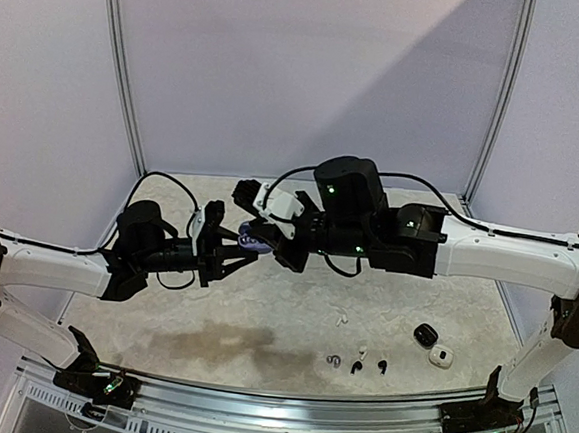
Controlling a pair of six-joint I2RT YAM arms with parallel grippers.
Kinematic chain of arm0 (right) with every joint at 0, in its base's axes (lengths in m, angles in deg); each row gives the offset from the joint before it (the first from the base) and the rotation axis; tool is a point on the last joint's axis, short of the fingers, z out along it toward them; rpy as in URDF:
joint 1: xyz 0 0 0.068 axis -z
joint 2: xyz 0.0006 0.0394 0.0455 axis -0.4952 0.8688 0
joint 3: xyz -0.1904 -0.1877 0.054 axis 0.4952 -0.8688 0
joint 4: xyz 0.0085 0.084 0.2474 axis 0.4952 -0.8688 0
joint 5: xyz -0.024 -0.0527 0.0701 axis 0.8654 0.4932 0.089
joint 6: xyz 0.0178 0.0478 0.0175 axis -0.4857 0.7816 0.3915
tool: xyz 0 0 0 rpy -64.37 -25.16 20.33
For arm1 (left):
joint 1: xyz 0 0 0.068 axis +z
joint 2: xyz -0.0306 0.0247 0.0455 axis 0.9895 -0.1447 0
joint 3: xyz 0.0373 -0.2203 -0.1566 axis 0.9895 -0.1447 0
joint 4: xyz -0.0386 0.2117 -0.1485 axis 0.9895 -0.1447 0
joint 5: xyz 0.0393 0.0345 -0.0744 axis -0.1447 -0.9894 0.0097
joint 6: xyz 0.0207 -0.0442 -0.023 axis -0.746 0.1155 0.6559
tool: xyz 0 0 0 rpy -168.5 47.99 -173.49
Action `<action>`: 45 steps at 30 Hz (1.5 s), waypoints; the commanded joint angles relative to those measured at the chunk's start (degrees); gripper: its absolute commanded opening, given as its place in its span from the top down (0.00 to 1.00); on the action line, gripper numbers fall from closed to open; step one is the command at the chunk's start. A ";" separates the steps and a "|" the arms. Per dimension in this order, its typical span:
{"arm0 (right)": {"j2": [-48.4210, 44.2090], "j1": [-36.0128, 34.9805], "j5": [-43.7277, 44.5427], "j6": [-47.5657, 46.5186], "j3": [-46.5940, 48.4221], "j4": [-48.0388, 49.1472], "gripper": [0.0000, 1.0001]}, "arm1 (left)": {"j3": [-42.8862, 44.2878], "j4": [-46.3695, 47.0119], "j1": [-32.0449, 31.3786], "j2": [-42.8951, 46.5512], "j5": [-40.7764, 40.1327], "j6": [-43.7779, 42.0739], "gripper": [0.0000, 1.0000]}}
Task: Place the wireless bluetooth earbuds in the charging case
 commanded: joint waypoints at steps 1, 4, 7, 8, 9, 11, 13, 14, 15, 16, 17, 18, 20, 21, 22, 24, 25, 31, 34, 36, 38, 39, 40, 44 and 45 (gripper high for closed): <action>1.69 -0.39 -1.29 -1.27 1.59 -1.60 0.86 | 0.53 0.17 -0.74 0.75 1.31 -1.00 1.00; 2.48 -0.30 -1.23 -1.52 2.28 -1.82 0.86 | 0.49 0.09 -0.79 0.80 1.38 -1.27 1.00; 2.85 -0.14 -1.26 -1.61 2.53 -1.67 0.86 | 0.49 0.08 -0.75 0.80 1.38 -1.27 1.00; 2.94 -0.06 -1.23 -1.50 2.54 -1.64 0.87 | 0.49 0.09 -0.73 0.81 1.38 -1.33 1.00; 3.08 -0.04 -1.29 -1.45 2.54 -1.64 0.87 | 0.49 0.09 -0.71 0.84 1.38 -1.36 1.00; 3.12 -0.01 -1.23 -1.36 2.41 -1.54 0.88 | 0.49 0.09 -0.70 0.84 1.38 -1.35 1.00; 3.19 0.09 -1.22 -1.44 2.36 -1.78 0.88 | 0.48 0.08 -0.67 0.80 1.30 -1.37 1.00; 3.26 0.13 -1.23 -1.44 2.28 -1.95 0.89 | 0.49 0.09 -0.66 0.84 1.32 -1.41 1.00; 3.29 0.06 -1.36 -1.44 2.23 -2.17 0.89 | 0.49 0.10 -0.66 0.85 1.29 -1.38 1.00; 3.30 0.12 -1.50 -1.44 2.19 -2.34 0.90 | 0.46 0.11 -0.66 0.85 1.23 -1.38 1.00; 3.30 0.12 -1.62 -1.44 2.12 -2.68 0.90 | 0.48 0.11 -0.66 0.84 1.14 -1.34 1.00; 3.43 0.08 -1.73 -1.28 1.93 -2.90 0.90 | 0.49 0.17 -0.61 0.82 0.93 -1.20 1.00; 3.40 0.14 -1.87 -0.74 1.19 -2.74 0.90 | 0.49 0.34 -0.57 0.85 0.68 -1.10 1.00; 3.35 0.10 -1.89 -0.30 0.83 -2.36 0.90 | 0.43 0.35 -0.57 0.81 0.67 -1.02 1.00; 3.32 0.09 -1.86 -0.08 0.63 -2.12 0.90 | 0.45 0.35 -0.57 0.79 0.67 -0.96 1.00; 3.22 0.14 -1.65 0.18 0.80 -2.07 0.89 | 0.46 0.34 -0.49 0.76 0.59 -1.01 1.00; 3.17 0.13 -1.46 0.22 1.11 -2.08 0.89 | 0.46 0.33 -0.49 0.74 0.52 -0.95 1.00; 0.37 0.34 -2.49 0.74 3.45 0.50 0.86 | 0.49 0.18 -0.40 0.74 -0.61 -0.13 1.00; -2.30 1.08 -4.10 2.32 3.14 2.51 0.83 | 0.42 0.09 -0.40 0.75 -0.97 0.16 1.00; -4.72 2.03 -5.30 4.72 2.03 3.02 0.79 | 0.39 -0.01 -0.40 0.71 -1.21 0.29 1.00; -7.28 3.63 -5.20 8.54 0.02 1.76 0.75 | 0.33 0.08 -0.40 0.74 -1.33 0.46 1.00; -8.07 4.65 -4.64 10.13 -1.57 0.41 0.74 | 0.28 0.09 -0.40 0.76 -1.39 0.47 1.00; -9.16 5.74 -3.54 12.40 -2.79 -1.57 0.74 | 0.25 0.09 -0.40 0.70 -1.47 0.52 1.00; -11.95 9.87 5.67 20.51 -7.41 -13.52 0.71 | 0.14 0.02 -0.40 0.87 -1.63 0.44 1.00; -12.02 10.06 7.68 23.60 -8.20 -16.76 0.70 | 0.14 0.06 -0.40 0.87 -1.61 0.47 1.00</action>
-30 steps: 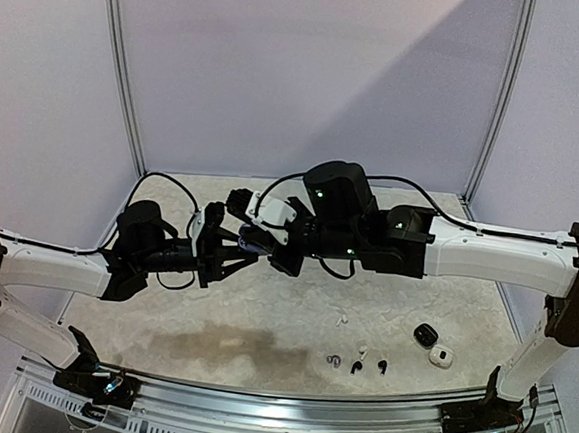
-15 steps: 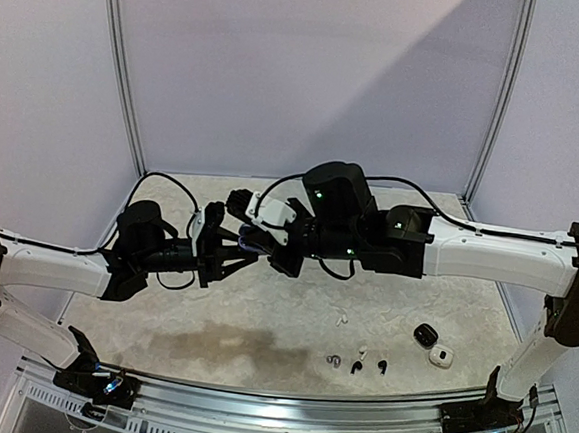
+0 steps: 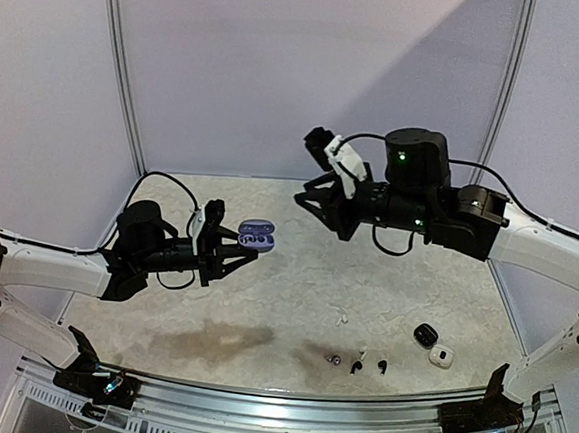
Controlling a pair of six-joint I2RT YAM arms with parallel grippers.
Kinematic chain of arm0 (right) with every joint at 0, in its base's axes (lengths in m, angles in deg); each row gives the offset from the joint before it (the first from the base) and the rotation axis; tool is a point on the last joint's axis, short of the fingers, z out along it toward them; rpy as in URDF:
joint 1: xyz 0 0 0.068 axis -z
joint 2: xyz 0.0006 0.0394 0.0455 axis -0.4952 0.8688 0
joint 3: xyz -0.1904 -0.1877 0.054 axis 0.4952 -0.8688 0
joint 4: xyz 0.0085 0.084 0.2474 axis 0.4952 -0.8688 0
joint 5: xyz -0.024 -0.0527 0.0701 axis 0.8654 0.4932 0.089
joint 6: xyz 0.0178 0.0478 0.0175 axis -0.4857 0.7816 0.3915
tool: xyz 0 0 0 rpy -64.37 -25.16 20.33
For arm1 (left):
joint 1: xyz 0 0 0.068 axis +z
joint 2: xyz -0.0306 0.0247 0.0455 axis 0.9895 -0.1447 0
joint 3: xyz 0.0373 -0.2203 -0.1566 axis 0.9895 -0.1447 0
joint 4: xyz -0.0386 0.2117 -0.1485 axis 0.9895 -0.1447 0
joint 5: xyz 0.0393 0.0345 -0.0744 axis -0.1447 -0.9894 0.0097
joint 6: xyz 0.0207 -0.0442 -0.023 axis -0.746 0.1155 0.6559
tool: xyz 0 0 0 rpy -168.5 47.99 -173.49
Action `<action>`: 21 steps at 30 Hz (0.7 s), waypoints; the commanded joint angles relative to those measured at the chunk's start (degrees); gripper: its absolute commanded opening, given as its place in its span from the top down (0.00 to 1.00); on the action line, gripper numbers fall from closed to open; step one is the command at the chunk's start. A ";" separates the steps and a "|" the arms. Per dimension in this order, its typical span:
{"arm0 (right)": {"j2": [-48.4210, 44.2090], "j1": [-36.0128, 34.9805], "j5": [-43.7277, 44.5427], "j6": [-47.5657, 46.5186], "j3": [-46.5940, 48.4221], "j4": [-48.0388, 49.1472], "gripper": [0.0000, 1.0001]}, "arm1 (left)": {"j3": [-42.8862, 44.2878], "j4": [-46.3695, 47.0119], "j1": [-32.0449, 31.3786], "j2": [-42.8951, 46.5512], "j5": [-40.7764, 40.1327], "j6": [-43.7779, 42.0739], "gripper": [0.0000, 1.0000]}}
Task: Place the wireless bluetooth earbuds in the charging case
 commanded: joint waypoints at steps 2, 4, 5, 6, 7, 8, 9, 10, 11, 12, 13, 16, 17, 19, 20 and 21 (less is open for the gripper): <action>0.19 2.71 8.54 14.00 -6.08 -19.18 0.69 | 0.04 0.04 -0.44 1.01 -0.73 0.34 1.00; 1.57 2.66 5.49 17.61 -8.48 -22.00 0.67 | -0.11 -0.04 -0.42 0.95 -0.81 0.34 1.00; 2.08 2.68 4.12 19.90 -10.30 -22.18 0.67 | -0.12 -0.07 -0.42 1.01 -0.82 0.30 1.00; 2.29 2.64 3.06 21.72 -12.34 -21.74 0.67 | -0.20 -0.05 -0.42 1.02 -0.82 0.34 1.00; 2.72 2.68 1.96 25.08 -14.27 -21.24 0.67 | -0.26 -0.05 -0.42 1.02 -0.82 0.36 1.00; 3.02 2.57 0.68 27.74 -15.86 -20.90 0.67 | -0.30 -0.07 -0.42 1.01 -0.82 0.27 1.00; 3.55 2.37 -1.28 29.62 -16.99 -20.64 0.67 | -0.30 -0.01 -0.42 1.08 -0.82 0.27 1.00; 4.43 1.99 -2.50 32.49 -17.75 -20.52 0.67 | -0.37 -0.04 -0.42 1.11 -0.82 0.24 1.00; 5.12 1.49 -3.78 33.88 -18.26 -20.46 0.66 | -0.38 -0.04 -0.42 1.09 -0.78 0.20 1.00; 6.08 0.78 -4.71 35.28 -18.40 -20.66 0.65 | -0.39 -0.09 -0.42 1.09 -0.82 0.15 1.00; 6.99 0.24 -5.60 35.92 -18.24 -21.09 0.65 | -0.39 -0.13 -0.42 1.04 -0.82 0.15 1.00; 10.98 -0.49 -9.40 38.39 -17.91 -21.89 0.65 | -0.31 -0.13 -0.42 1.01 -0.65 0.11 1.00; 12.33 -0.50 -10.27 39.34 -18.03 -22.25 0.65 | -0.36 -0.13 -0.42 1.10 -0.60 0.12 1.00; 13.63 -0.51 -10.72 40.40 -18.58 -23.01 0.67 | -0.47 -0.22 -0.42 1.19 -0.56 0.05 1.00; 13.95 -0.43 -10.41 40.82 -18.57 -23.34 0.68 | -0.41 -0.26 -0.42 1.24 -0.56 0.04 1.00; 14.19 -0.44 -10.48 41.35 -18.62 -23.26 0.68 | -0.55 -0.30 -0.42 1.28 -0.49 0.13 1.00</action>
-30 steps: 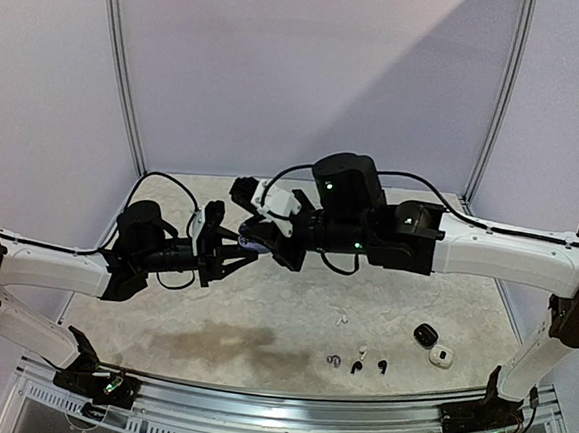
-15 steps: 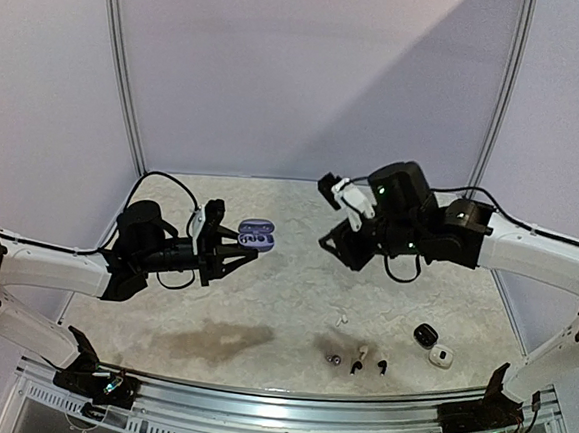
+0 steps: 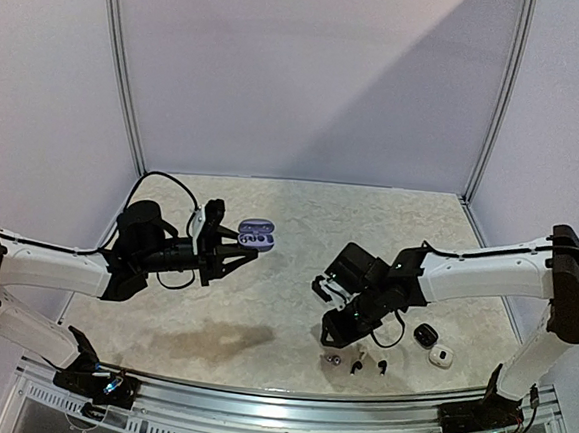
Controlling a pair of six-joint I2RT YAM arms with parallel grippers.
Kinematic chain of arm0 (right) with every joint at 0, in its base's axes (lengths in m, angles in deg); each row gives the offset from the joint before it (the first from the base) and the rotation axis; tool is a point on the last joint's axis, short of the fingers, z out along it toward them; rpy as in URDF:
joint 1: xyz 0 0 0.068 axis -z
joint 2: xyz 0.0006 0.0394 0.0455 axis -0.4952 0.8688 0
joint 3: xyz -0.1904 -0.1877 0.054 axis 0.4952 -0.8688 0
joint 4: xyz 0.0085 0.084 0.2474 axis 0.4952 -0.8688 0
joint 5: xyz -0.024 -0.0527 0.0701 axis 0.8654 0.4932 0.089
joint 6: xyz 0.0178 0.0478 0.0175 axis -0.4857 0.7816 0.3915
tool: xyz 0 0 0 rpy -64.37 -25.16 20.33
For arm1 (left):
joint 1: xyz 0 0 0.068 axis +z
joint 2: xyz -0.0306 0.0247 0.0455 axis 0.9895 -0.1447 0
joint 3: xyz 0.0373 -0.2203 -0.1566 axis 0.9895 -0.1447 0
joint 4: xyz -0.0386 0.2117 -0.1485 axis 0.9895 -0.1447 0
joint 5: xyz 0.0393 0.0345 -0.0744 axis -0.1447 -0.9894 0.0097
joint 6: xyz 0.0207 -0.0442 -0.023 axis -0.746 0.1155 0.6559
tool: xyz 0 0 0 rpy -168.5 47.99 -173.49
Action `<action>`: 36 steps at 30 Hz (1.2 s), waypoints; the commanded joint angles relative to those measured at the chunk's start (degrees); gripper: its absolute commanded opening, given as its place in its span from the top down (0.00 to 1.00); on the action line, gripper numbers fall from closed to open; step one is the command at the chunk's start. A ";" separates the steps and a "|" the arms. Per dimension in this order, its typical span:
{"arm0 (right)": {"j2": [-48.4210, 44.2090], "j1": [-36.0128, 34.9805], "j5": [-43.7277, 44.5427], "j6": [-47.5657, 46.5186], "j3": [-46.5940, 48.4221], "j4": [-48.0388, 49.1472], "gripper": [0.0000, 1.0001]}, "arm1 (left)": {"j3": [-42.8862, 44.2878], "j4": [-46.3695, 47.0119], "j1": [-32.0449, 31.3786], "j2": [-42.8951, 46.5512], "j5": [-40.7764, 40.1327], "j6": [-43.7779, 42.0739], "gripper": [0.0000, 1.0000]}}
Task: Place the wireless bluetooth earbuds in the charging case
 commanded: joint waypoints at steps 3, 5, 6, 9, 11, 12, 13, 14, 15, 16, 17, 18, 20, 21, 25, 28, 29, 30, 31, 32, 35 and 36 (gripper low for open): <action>1.71 0.08 -2.91 5.87 0.06 -1.83 0.68 | -0.38 -0.53 -0.50 1.28 0.22 0.11 1.00; 1.64 0.24 -2.51 6.55 -0.13 -2.27 0.68 | -0.24 -0.59 -0.58 1.28 0.35 0.06 1.00; 1.62 0.34 -2.25 6.90 -0.46 -2.45 0.68 | -0.26 -0.64 -0.59 1.19 0.40 0.03 1.00; 1.44 1.09 -2.38 8.67 -1.66 -2.51 0.74 | -0.13 -0.79 -0.59 1.09 0.53 0.04 1.00; 1.89 1.17 -2.09 9.23 -1.68 -3.13 0.79 | -0.03 -0.88 -0.59 1.04 0.58 -0.06 1.00; 2.23 1.24 -2.18 9.29 -1.59 -3.28 0.80 | -0.02 -0.98 -0.59 1.03 0.63 -0.02 1.00; 2.50 1.29 -2.34 9.29 -1.50 -3.46 0.80 | 0.07 -1.05 -0.59 0.98 0.65 -0.13 1.00; 3.01 1.40 -2.68 9.23 -1.49 -3.36 0.81 | 0.12 -1.14 -0.59 1.05 0.71 -0.15 1.00; 3.44 1.39 -3.06 9.08 -1.51 -3.32 0.81 | 0.08 -1.23 -0.59 1.09 0.65 -0.21 1.00; 3.59 1.36 -3.30 9.05 -1.57 -3.41 0.82 | 0.09 -1.33 -0.59 1.18 0.66 -0.28 1.00; 3.63 1.34 -3.42 9.11 -1.71 -3.41 0.84 | 0.08 -1.38 -0.59 1.20 0.66 -0.30 1.00; 3.55 1.37 -3.50 9.12 -1.98 -3.29 0.84 | 0.13 -1.42 -0.59 1.18 0.67 -0.36 1.00; 3.33 1.36 -3.88 9.04 -2.48 -2.73 0.85 | 0.09 -1.43 -0.59 1.09 0.62 -0.44 1.00; 3.17 1.31 -4.07 9.04 -2.58 -2.62 0.84 | 0.13 -1.43 -0.59 1.10 0.66 -0.49 1.00; 3.49 1.30 -4.12 9.12 -3.19 -2.48 0.85 | 0.13 -1.43 -0.59 0.99 0.69 -0.50 1.00; 3.76 1.26 -5.01 9.09 -3.30 -2.02 0.85 | 0.08 -1.43 -0.55 1.05 0.74 -0.52 1.00; 3.81 1.24 -5.35 9.12 -3.33 -1.96 0.84 | 0.04 -1.43 -0.51 1.09 0.71 -0.49 1.00; 3.81 1.28 -5.55 9.19 -3.48 -1.86 0.84 | -0.03 -1.43 -0.51 1.10 0.68 -0.50 1.00; 3.81 1.23 -5.86 9.25 -3.70 -1.71 0.84 | 0.00 -1.43 -0.58 1.05 0.75 -0.58 1.00; 3.77 1.29 -6.16 9.29 -3.89 -1.56 0.84 | 0.03 -1.43 -0.52 0.97 0.75 -0.59 1.00; 3.51 1.09 -7.09 9.46 -4.34 -1.17 0.83 | -0.04 -1.52 -0.51 1.10 0.75 -0.63 1.00; 3.40 1.12 -7.40 9.47 -4.39 -1.12 0.83 | 0.03 -1.52 -0.51 1.09 0.75 -0.68 1.00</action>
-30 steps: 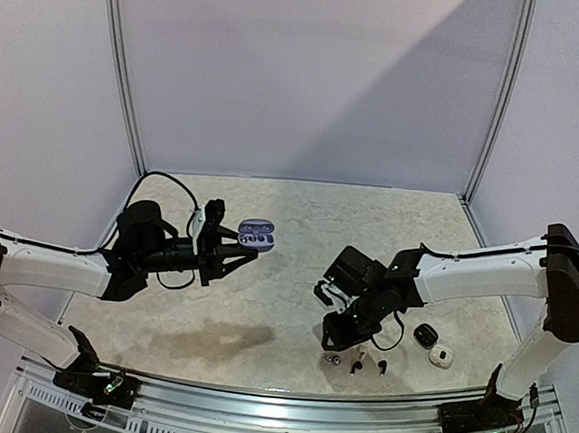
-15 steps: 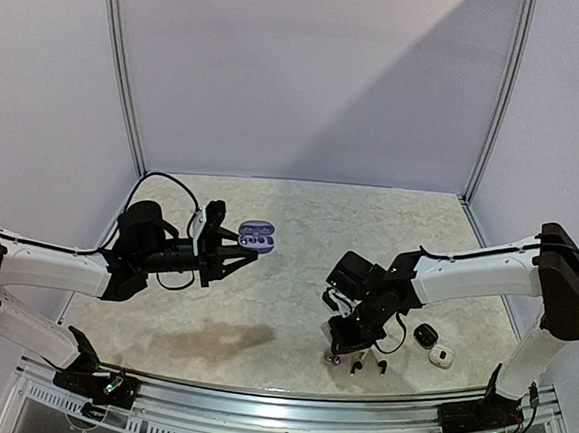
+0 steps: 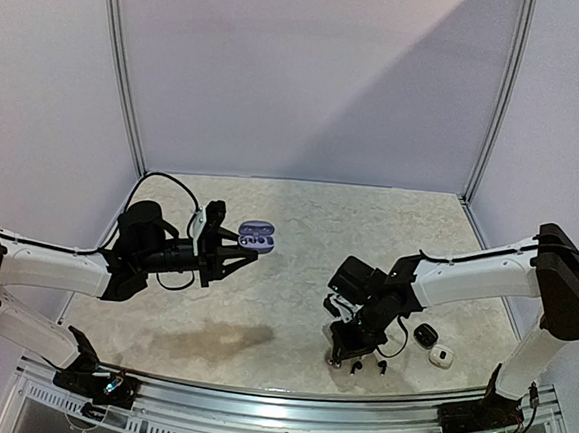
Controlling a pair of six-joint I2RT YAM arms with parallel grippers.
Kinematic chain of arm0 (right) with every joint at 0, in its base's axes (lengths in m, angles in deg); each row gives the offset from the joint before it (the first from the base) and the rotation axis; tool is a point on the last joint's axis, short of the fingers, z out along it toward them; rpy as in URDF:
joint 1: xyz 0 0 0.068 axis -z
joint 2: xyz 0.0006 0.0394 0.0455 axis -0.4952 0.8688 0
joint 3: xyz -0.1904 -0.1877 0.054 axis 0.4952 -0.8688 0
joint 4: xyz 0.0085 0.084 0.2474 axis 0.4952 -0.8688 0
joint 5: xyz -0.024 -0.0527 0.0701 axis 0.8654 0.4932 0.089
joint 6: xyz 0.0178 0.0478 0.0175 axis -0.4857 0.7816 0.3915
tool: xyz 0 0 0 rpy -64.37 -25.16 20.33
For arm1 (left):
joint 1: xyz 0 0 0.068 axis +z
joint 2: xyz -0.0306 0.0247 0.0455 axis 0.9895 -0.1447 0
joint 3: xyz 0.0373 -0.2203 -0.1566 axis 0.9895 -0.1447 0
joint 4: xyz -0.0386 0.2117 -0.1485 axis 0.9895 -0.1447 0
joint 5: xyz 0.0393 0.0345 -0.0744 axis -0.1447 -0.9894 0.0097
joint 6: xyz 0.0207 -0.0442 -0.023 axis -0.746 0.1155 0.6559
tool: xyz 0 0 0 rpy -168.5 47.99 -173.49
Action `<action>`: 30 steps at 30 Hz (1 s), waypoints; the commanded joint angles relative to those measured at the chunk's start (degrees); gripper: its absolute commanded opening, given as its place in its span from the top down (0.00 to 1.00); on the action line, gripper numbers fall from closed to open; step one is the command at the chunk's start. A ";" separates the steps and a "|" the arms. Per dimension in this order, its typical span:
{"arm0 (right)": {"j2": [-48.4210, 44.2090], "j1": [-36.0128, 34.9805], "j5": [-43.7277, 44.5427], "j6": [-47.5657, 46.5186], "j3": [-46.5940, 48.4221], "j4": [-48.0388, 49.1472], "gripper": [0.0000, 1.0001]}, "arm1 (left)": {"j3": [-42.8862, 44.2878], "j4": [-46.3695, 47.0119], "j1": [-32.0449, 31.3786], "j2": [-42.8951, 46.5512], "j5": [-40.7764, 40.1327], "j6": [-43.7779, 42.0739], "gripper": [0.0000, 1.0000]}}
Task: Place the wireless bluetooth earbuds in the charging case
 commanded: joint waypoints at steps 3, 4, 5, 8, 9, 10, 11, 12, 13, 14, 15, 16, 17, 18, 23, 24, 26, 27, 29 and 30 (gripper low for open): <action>0.69 -0.22 -2.38 0.62 -1.11 0.83 0.83 | -0.07 -0.58 -0.51 1.09 0.54 -0.59 1.00; 0.73 -0.38 -2.51 0.69 -1.16 0.89 0.83 | -0.12 -0.58 -0.51 1.10 0.54 -0.67 1.00; 0.75 -0.49 -2.75 0.71 -1.12 1.00 0.83 | -0.10 -0.62 -0.51 1.09 0.54 -0.72 1.00; 0.74 -0.71 -3.27 0.92 -1.16 0.76 0.82 | -0.13 -0.72 -0.51 1.06 0.54 -0.76 1.00; 0.63 -0.77 -3.43 0.97 -1.12 0.50 0.81 | -0.12 -0.75 -0.51 1.06 0.58 -0.80 1.00; 0.59 -0.80 -3.66 0.97 -1.07 0.31 0.81 | -0.04 -0.75 -0.51 1.03 0.62 -0.80 1.00; 0.45 -0.88 -3.75 1.04 -0.99 0.11 0.81 | -0.12 -0.75 -0.51 1.02 0.62 -0.81 1.00; 0.41 -0.97 -4.01 0.98 -0.88 -0.09 0.80 | -0.03 -0.80 -0.51 0.98 0.62 -0.77 1.00; 0.33 -1.04 -4.26 0.98 -0.90 -0.11 0.80 | 0.01 -0.85 -0.52 1.00 0.62 -0.81 1.00; 0.38 -1.15 -4.56 0.97 -0.86 0.03 0.79 | -0.03 -0.84 -0.55 0.96 0.62 -0.86 1.00; 0.46 -1.18 -4.77 1.09 -0.85 0.09 0.78 | -0.02 -0.84 -0.53 1.00 0.62 -0.93 1.00; 0.61 -1.31 -4.86 1.18 -0.85 0.15 0.78 | 0.00 -0.84 -0.51 1.02 0.70 -0.89 1.00; 0.69 -1.36 -4.97 1.23 -0.93 0.21 0.78 | -0.08 -0.91 -0.51 0.98 0.71 -0.90 1.00; 0.81 -1.42 -5.15 1.24 -1.05 0.40 0.78 | -0.12 -0.93 -0.51 1.00 0.65 -0.96 1.00; 1.02 -1.83 -6.06 2.07 -1.54 1.33 0.78 | -0.17 -0.98 -0.55 1.11 0.71 -1.15 1.00; 1.06 -1.84 -6.12 2.18 -1.60 1.45 0.79 | -0.15 -1.01 -0.53 1.03 0.68 -1.16 1.00; 1.10 -1.80 -6.43 2.49 -1.87 2.05 0.78 | -0.16 -1.02 -0.51 1.10 0.62 -1.13 1.00; 1.23 -1.89 -6.68 2.63 -2.04 2.42 0.78 | -0.21 -1.02 -0.53 1.09 0.66 -1.21 1.00; 1.28 -1.96 -6.99 3.24 -2.25 2.84 0.76 | -0.27 -1.06 -0.52 1.17 0.71 -1.25 1.00; 1.43 -2.01 -7.02 3.36 -2.26 2.83 0.75 | -0.30 -1.10 -0.53 1.17 0.71 -1.19 1.00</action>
